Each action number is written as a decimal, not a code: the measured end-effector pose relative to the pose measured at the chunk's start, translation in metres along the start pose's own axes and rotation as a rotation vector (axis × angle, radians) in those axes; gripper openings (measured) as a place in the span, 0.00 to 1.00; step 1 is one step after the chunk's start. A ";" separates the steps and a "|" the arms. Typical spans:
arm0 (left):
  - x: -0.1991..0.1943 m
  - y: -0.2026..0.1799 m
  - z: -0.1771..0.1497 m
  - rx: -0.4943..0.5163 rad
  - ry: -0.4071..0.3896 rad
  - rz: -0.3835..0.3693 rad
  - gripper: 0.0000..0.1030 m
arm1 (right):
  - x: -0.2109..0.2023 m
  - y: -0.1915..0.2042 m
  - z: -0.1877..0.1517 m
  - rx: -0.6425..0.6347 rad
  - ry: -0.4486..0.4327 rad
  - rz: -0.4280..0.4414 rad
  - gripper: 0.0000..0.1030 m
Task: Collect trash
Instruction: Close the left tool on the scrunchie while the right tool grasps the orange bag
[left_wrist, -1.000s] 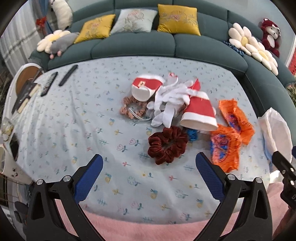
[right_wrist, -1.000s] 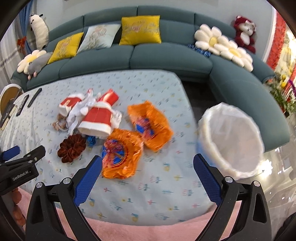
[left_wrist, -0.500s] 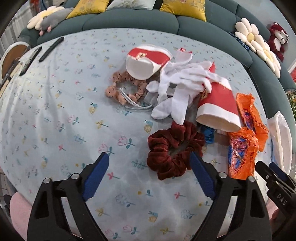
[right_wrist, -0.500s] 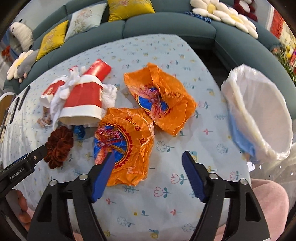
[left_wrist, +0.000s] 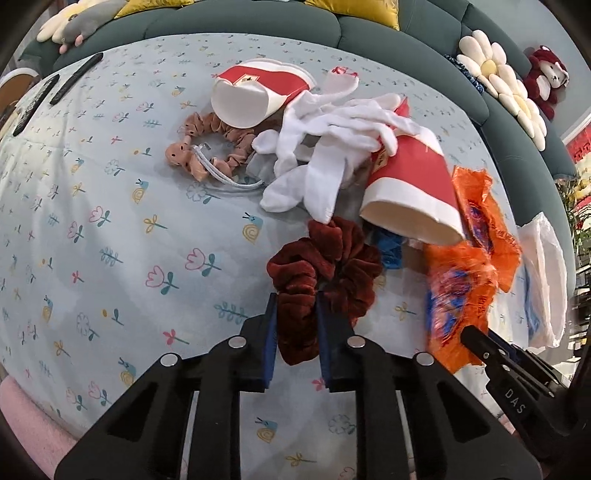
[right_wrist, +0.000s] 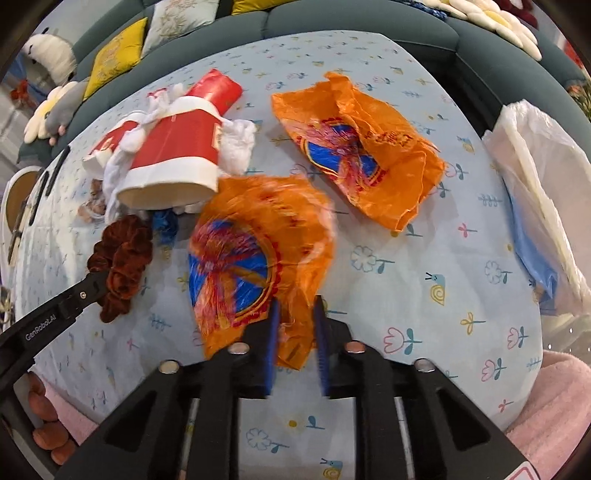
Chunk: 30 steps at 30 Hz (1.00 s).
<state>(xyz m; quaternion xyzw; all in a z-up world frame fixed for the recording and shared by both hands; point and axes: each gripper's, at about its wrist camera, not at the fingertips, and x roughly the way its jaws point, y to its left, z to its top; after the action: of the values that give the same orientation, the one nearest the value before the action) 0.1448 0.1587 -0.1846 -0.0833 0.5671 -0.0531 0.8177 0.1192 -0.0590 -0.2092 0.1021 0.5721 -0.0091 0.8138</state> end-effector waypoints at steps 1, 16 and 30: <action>-0.003 -0.002 -0.001 0.001 -0.004 -0.003 0.16 | -0.003 0.001 -0.001 -0.003 -0.007 0.003 0.11; -0.094 -0.062 0.004 0.100 -0.166 -0.058 0.15 | -0.112 -0.016 0.011 0.005 -0.246 0.063 0.09; -0.181 -0.183 0.021 0.274 -0.343 -0.188 0.15 | -0.230 -0.086 0.027 0.117 -0.513 0.043 0.09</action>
<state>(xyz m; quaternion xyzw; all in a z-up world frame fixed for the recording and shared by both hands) 0.1022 0.0134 0.0252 -0.0316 0.3973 -0.1906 0.8971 0.0532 -0.1711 0.0007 0.1554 0.3432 -0.0507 0.9249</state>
